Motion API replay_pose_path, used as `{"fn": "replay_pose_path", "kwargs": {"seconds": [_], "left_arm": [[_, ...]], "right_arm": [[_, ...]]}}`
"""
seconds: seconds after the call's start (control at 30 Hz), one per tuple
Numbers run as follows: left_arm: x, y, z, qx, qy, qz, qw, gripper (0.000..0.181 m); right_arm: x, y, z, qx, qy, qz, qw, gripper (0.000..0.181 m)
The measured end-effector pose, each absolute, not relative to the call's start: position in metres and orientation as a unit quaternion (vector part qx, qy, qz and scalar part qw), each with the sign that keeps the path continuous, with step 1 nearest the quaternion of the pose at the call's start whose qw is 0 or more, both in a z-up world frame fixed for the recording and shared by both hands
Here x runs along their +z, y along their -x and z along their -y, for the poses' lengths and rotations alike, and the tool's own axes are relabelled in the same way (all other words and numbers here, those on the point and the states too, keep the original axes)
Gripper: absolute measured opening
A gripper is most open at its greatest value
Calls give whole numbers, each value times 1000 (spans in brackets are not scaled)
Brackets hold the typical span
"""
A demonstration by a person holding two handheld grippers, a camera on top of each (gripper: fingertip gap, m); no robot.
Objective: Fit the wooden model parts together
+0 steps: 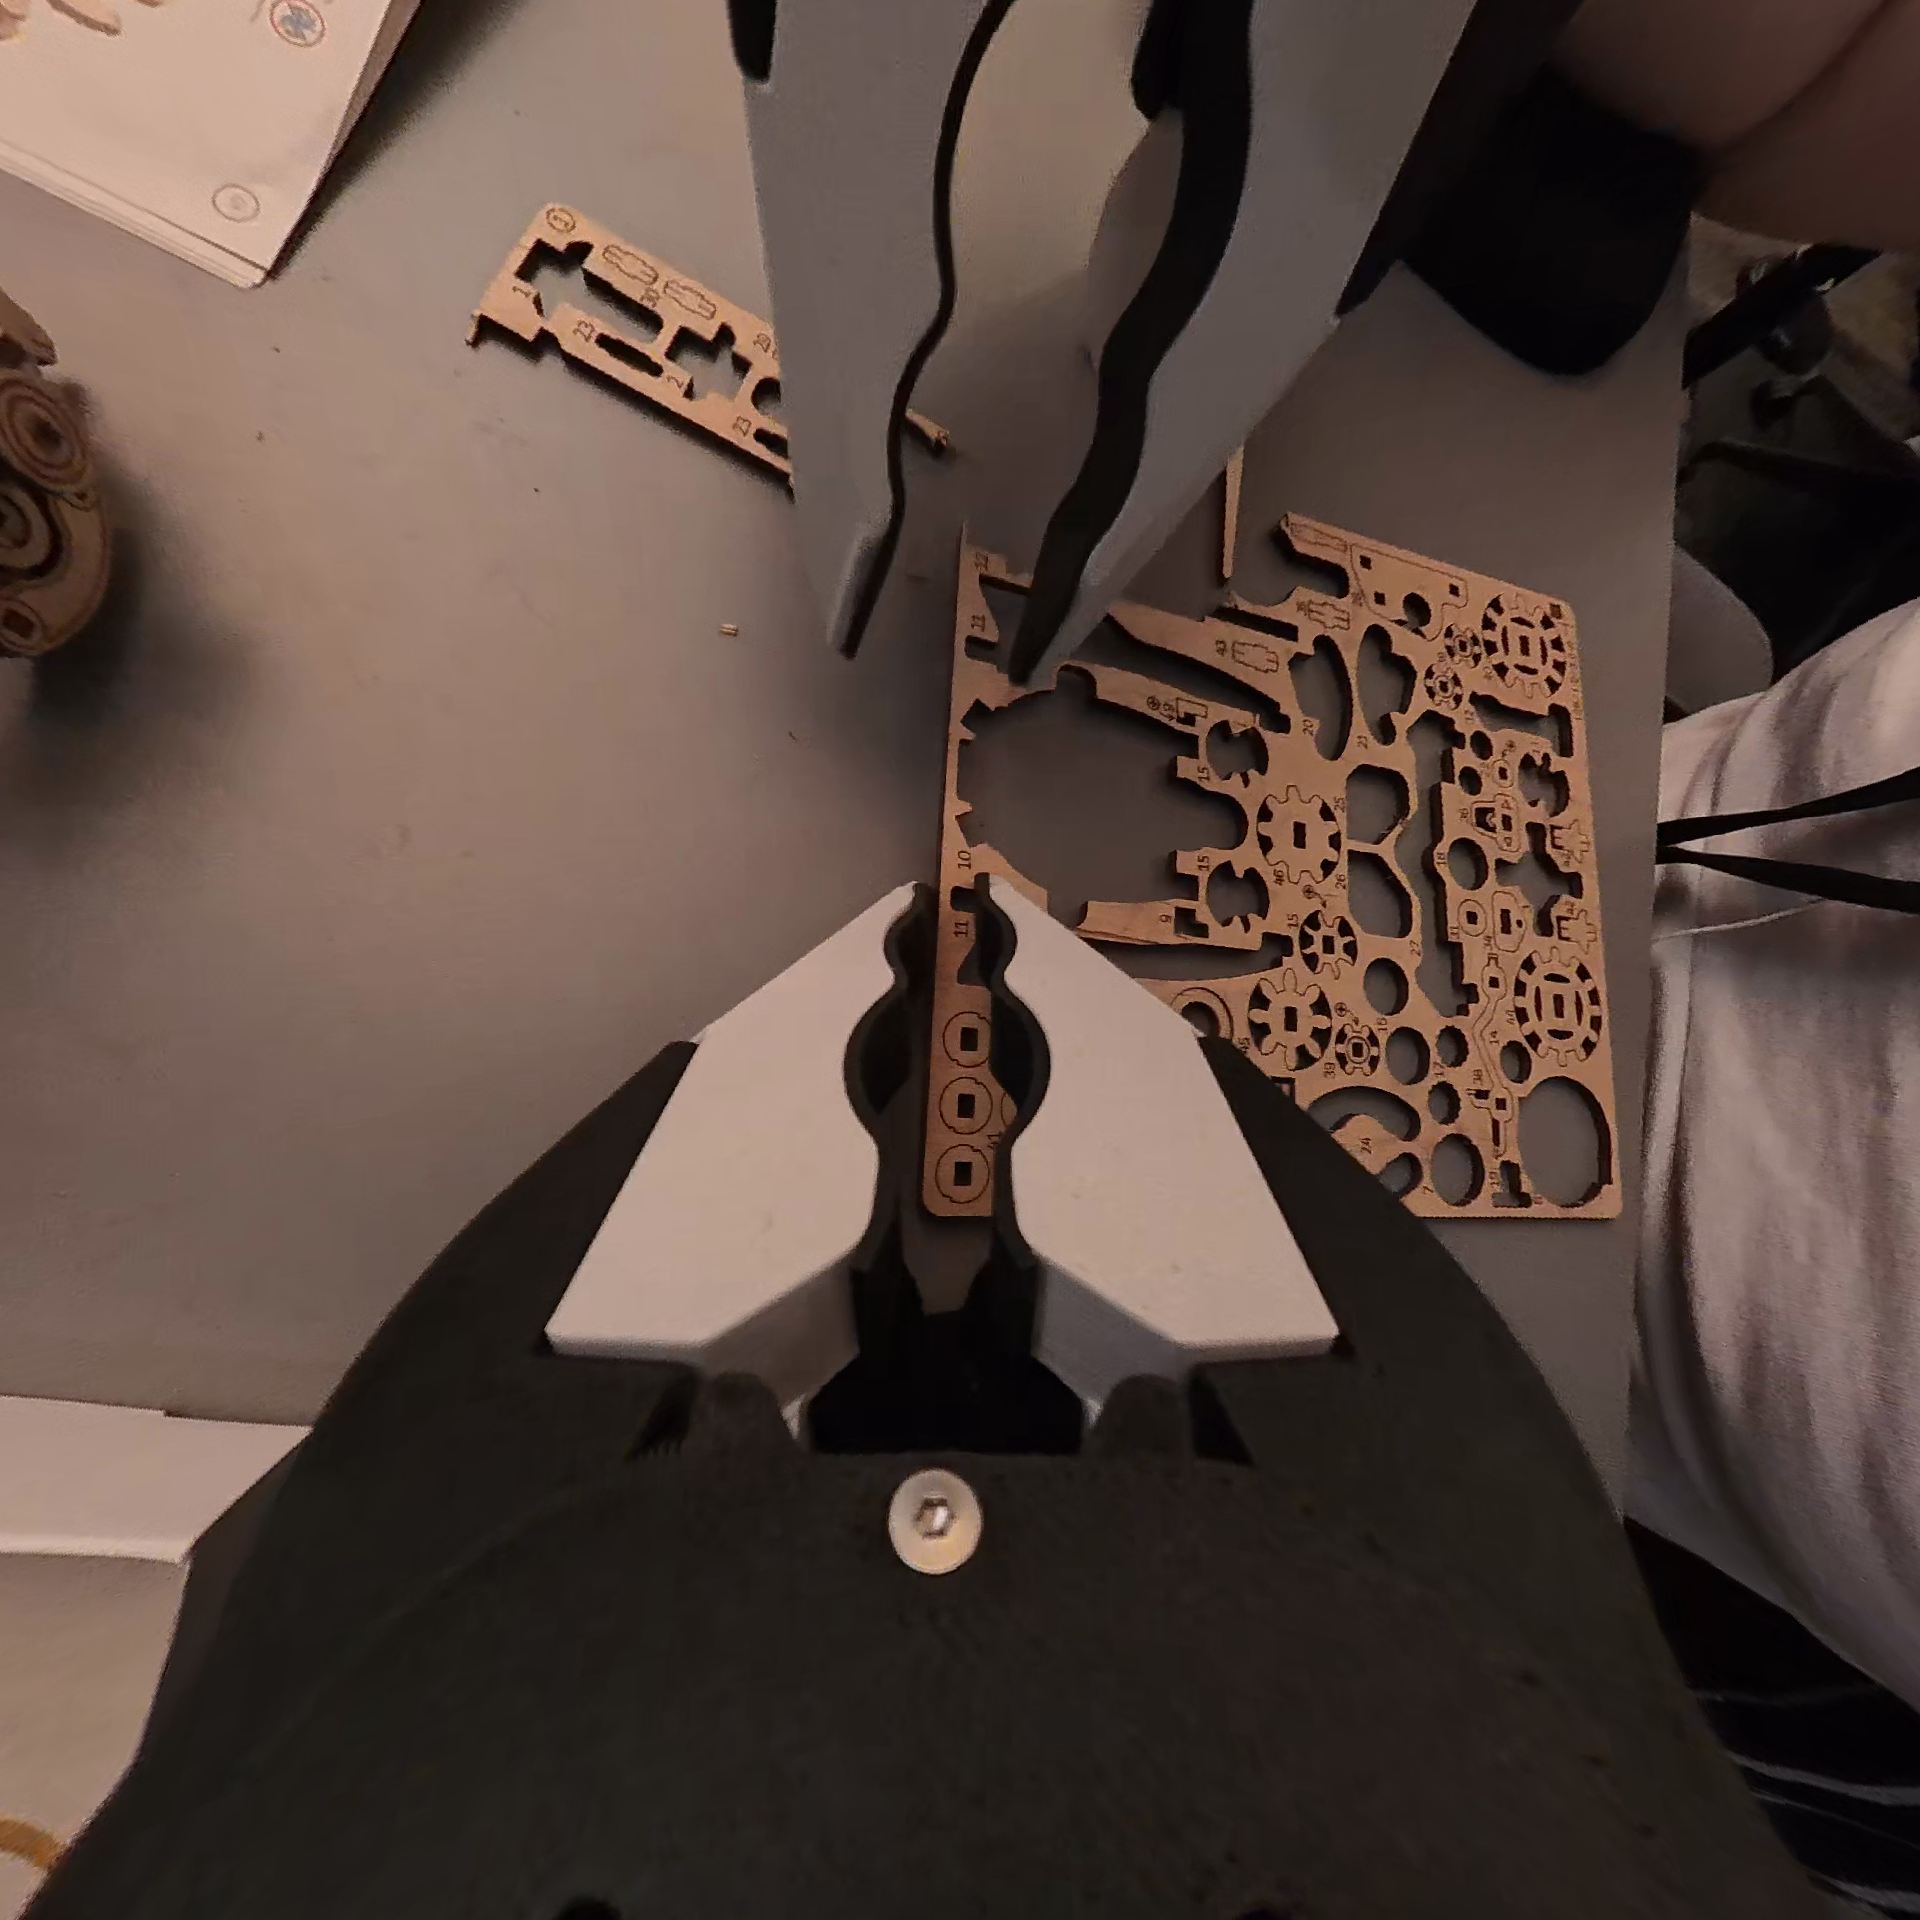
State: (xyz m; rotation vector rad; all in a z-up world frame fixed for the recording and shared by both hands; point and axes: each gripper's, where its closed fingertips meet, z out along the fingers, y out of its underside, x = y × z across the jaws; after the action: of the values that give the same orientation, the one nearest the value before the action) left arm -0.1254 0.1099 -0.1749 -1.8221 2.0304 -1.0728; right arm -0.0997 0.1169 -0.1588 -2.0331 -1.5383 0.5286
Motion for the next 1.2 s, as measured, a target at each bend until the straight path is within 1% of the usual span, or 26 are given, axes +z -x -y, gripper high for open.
{"fn": "replay_pose_path", "kwargs": {"seconds": [0.1,0.23,0.37,0.43,0.6,0.67,0.77,0.83,0.9,0.97,1.07,1.2], "left_arm": [[-175,125,-110,-365,618,-688,104,5],[-173,125,-112,-367,622,-683,108,5],[-168,124,-111,-371,617,-684,119,5],[-163,123,-111,-377,614,-682,127,3],[-159,125,-116,-373,616,-680,135,0],[-149,123,-123,-391,619,-664,155,5],[-132,121,-136,-427,628,-626,177,12],[-123,124,-148,-441,642,-598,187,25],[-108,127,-160,-467,650,-565,202,34],[-93,132,-163,-507,648,-533,196,42],[-82,136,-169,-541,652,-497,187,44],[-90,136,-167,-533,665,-495,169,45]], "right_arm": [[-164,101,-114,215,764,552,256,27],[-171,99,-114,186,763,563,258,26],[-173,106,-115,174,764,563,262,18],[-176,109,-111,163,761,572,257,3],[-176,108,-113,105,778,563,258,3],[-174,105,-114,77,774,571,263,3],[-160,109,-119,81,770,559,295,3],[-151,107,-127,67,770,548,321,3],[-145,101,-136,43,771,535,343,3],[-138,97,-140,38,770,526,359,3],[-127,92,-145,62,773,505,380,3],[-111,79,-157,62,773,473,418,3]]}}
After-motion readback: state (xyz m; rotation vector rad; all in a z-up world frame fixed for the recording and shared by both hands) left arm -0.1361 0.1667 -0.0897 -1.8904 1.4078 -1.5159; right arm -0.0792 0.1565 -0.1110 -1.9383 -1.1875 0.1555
